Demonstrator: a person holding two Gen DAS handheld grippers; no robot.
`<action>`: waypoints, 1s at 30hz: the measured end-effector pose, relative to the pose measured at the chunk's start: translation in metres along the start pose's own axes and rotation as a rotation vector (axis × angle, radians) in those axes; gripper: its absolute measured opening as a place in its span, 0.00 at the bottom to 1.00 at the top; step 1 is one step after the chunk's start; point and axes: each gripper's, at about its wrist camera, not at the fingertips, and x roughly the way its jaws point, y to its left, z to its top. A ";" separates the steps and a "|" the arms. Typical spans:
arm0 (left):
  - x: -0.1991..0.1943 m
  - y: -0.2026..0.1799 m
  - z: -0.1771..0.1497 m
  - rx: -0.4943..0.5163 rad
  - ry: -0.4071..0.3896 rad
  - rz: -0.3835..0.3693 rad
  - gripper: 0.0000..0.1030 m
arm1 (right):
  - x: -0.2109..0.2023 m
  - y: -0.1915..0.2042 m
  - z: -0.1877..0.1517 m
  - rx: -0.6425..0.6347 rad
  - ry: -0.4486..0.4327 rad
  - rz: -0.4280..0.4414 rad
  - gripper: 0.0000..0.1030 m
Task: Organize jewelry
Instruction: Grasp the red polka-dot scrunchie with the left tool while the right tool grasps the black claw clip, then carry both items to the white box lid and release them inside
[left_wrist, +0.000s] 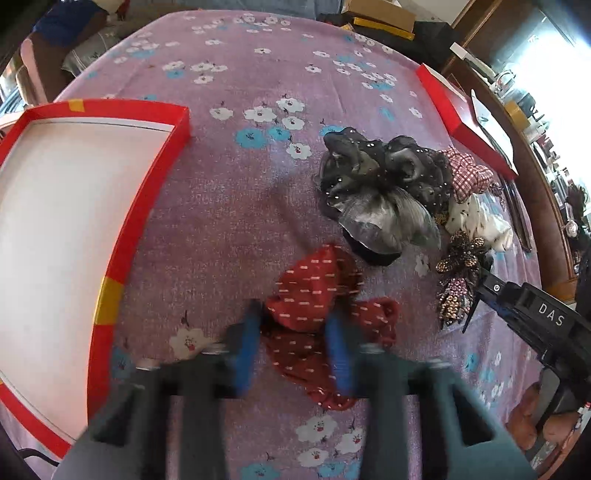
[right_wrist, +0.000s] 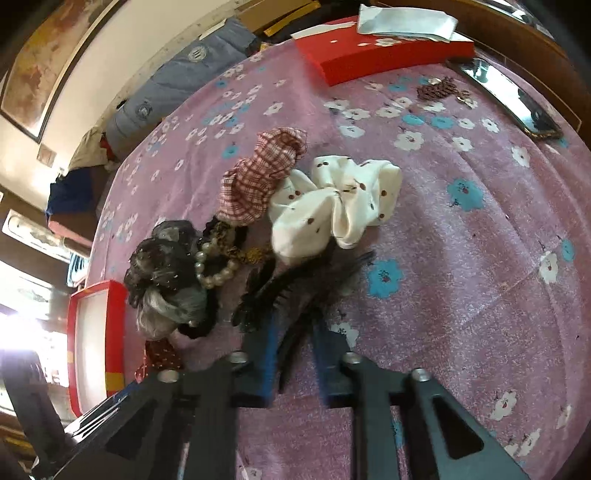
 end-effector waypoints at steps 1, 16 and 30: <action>-0.001 -0.001 -0.001 -0.004 0.009 -0.012 0.11 | -0.002 0.000 -0.001 -0.001 0.001 0.005 0.08; -0.098 -0.012 -0.046 -0.030 -0.135 0.020 0.10 | -0.059 -0.040 -0.044 0.040 0.004 0.140 0.04; -0.190 0.095 -0.088 -0.193 -0.225 0.296 0.10 | -0.064 0.009 -0.077 -0.068 0.052 0.325 0.05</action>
